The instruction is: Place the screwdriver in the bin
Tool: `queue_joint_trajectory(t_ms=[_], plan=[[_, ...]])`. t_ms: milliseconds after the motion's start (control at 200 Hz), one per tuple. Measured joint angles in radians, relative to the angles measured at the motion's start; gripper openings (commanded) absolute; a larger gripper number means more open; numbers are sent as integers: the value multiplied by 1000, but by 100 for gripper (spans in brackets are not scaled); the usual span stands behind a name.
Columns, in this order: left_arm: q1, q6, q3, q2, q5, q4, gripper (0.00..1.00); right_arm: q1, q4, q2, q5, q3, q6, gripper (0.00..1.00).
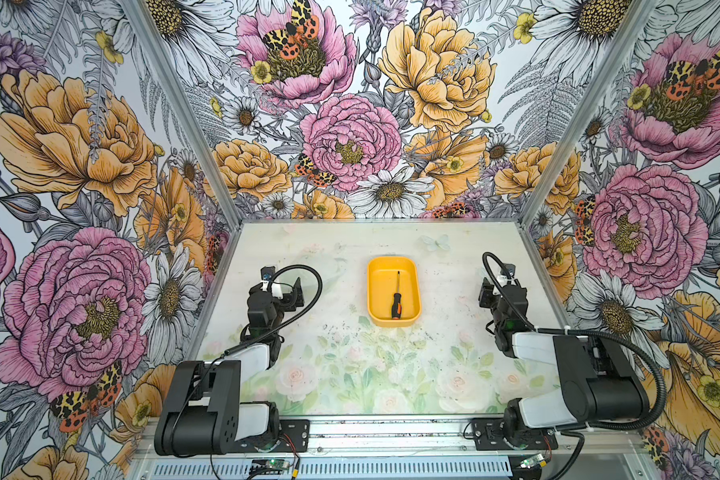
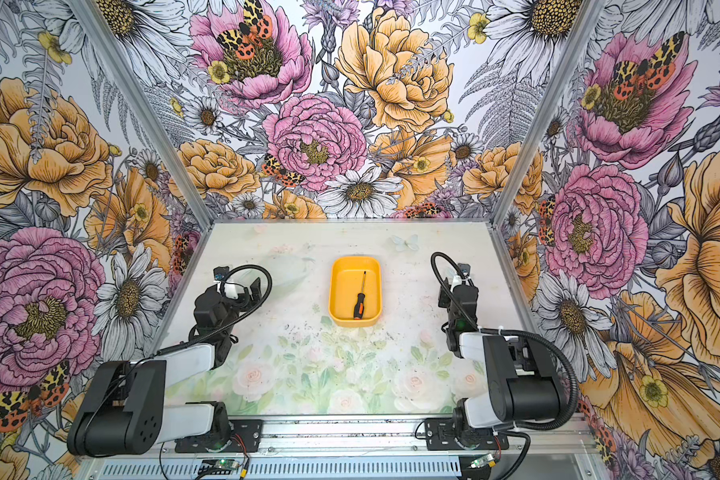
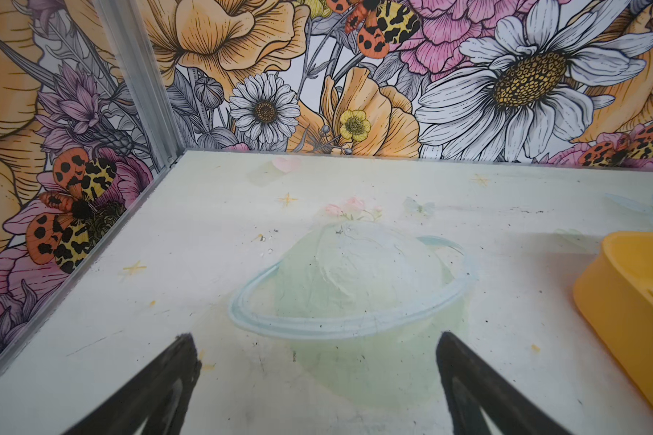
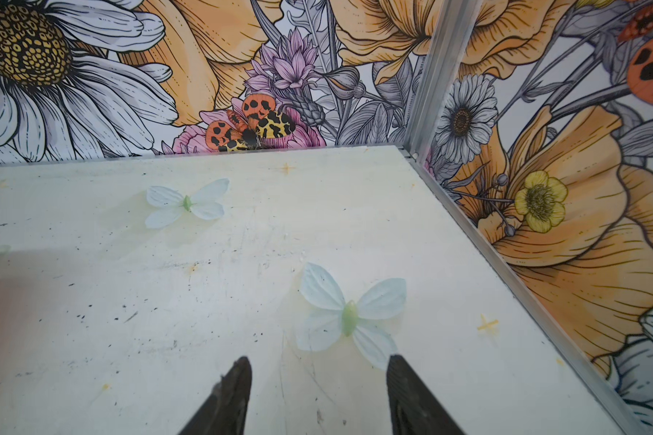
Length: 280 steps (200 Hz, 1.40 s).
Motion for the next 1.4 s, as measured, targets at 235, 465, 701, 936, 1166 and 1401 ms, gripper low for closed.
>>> queue_joint_trajectory(t_ms=[235, 465, 701, 936, 1166, 1401], plan=[[4, 0, -22, 71, 11, 166, 99, 0, 44, 43, -10, 0, -15, 58], [7, 0, -33, 200, 13, 296, 99, 0, 60, 43, -10, 0, -16, 59], [35, -5, 45, 236, 26, 228, 99, 0, 68, 43, -10, 0, -16, 61], [52, -12, 57, 235, 34, 211, 99, 0, 72, 43, -10, 0, -21, 83], [51, -12, 57, 235, 37, 208, 99, 0, 76, 43, -11, 0, -22, 100], [51, -12, 57, 235, 37, 206, 99, 0, 77, 43, -10, 0, -22, 99]])
